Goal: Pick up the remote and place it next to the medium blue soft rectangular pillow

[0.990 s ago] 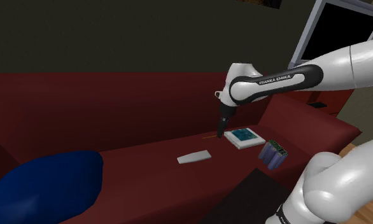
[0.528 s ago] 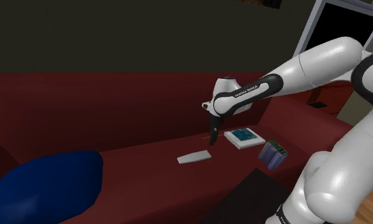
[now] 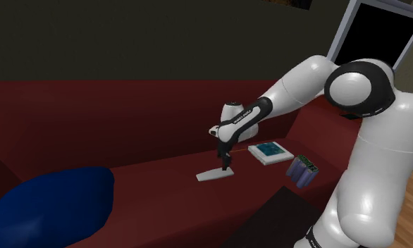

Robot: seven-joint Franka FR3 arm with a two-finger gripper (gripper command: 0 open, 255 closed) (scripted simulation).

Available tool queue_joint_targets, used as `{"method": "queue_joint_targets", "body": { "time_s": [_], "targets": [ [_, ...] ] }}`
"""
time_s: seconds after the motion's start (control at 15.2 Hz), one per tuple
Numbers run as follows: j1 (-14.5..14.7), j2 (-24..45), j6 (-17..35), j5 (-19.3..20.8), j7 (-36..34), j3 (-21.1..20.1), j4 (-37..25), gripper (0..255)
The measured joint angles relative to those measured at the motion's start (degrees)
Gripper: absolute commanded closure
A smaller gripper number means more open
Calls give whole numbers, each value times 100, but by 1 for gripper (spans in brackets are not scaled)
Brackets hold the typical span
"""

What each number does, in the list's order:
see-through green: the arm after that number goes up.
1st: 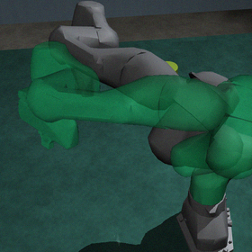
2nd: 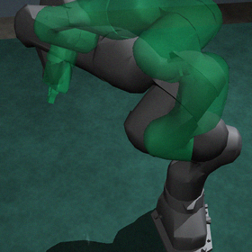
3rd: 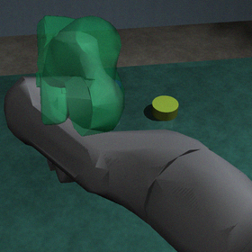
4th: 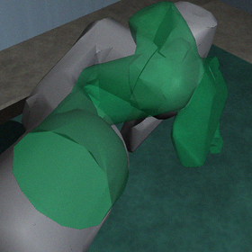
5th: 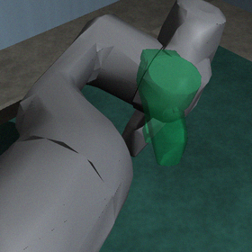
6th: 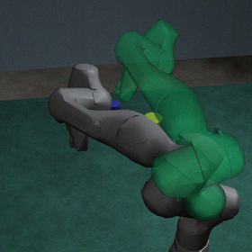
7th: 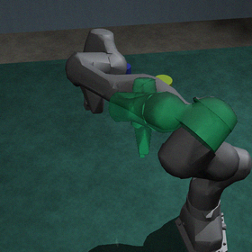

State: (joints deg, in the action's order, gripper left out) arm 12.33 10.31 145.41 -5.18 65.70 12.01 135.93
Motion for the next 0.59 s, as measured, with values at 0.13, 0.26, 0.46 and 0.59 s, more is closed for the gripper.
{"method": "queue_joint_targets", "body": {
  "time_s": [0.13, 0.26, 0.46, 0.59],
  "targets": [
    [-44, 483, 264, -90, 461, -126, -216, 0],
    [-77, 839, 403, -113, 784, -242, -434, 0],
    [-142, 1087, 585, -167, 966, -306, -499, 0],
    [-161, 1233, 727, -213, 1004, -345, -504, 0]
  ]
}}
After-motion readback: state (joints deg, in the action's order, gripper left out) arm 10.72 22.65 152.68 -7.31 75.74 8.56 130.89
